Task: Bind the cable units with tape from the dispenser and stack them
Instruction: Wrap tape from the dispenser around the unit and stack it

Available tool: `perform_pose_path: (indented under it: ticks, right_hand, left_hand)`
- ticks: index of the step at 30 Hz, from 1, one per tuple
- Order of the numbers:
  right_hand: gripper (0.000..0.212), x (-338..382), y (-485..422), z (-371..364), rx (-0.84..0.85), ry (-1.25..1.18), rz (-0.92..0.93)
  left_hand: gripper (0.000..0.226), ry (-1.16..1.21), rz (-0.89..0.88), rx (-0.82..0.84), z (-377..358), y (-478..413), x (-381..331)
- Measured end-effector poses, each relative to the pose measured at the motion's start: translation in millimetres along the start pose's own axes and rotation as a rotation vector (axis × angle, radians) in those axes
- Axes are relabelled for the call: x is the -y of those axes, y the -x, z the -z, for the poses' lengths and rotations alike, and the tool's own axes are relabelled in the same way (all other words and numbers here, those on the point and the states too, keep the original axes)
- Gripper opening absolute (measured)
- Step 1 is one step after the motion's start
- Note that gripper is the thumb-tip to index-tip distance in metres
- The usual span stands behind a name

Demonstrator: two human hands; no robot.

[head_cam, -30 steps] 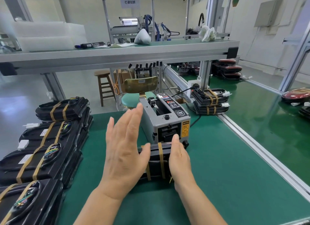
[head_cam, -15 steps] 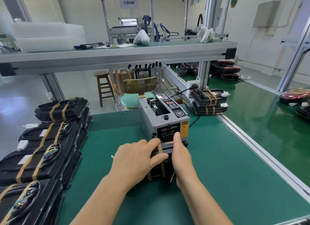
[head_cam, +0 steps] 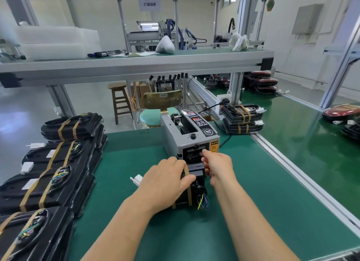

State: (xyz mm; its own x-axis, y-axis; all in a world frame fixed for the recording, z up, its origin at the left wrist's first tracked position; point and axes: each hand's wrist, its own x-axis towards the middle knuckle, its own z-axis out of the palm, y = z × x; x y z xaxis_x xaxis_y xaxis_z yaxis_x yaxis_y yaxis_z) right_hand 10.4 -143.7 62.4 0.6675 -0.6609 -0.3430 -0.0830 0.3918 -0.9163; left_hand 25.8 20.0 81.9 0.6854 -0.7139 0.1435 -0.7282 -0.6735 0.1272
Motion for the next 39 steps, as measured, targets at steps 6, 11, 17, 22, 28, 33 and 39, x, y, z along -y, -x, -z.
perform_pose_path:
  ticks: [6, 11, 17, 22, 28, 33, 39]
  right_hand:
    - [0.018, -0.3, -1.9, -3.4, -0.054, 0.025, -0.003]
    - [0.019, -1.9, 2.0, -11.8, -0.098, 0.004, 0.023]
    - [0.011, -5.2, 2.0, -14.4, -0.130, 0.009, 0.061]
    - [0.018, -5.6, 18.0, 1.5, -0.112, -0.218, 0.058]
    - [0.010, -9.7, 60.2, 21.6, 0.068, -0.349, -0.032]
    - [0.012, -12.1, 77.7, 24.0, 0.126, -0.379, -0.018]
    - [0.019, -17.9, 84.0, 25.7, 0.075, -0.294, 0.052]
  left_hand:
    - [0.029, 0.060, 0.039, -0.048, -1.0, 2.7, -6.5]
    - [0.032, 0.083, 0.086, -0.091, -5.5, 1.6, -7.3]
    - [0.025, 0.102, 0.105, -0.193, -13.3, -3.3, -10.9]
    - [0.008, 0.298, 0.040, -0.485, -15.6, 3.4, -15.7]
    - [0.020, 0.320, -0.098, -0.569, -23.6, 5.8, -16.8]
    - [0.026, 0.265, -0.137, -0.581, -26.2, 10.9, -14.2]
    - [0.025, 0.258, -0.153, -0.646, -28.4, 9.9, -13.2]
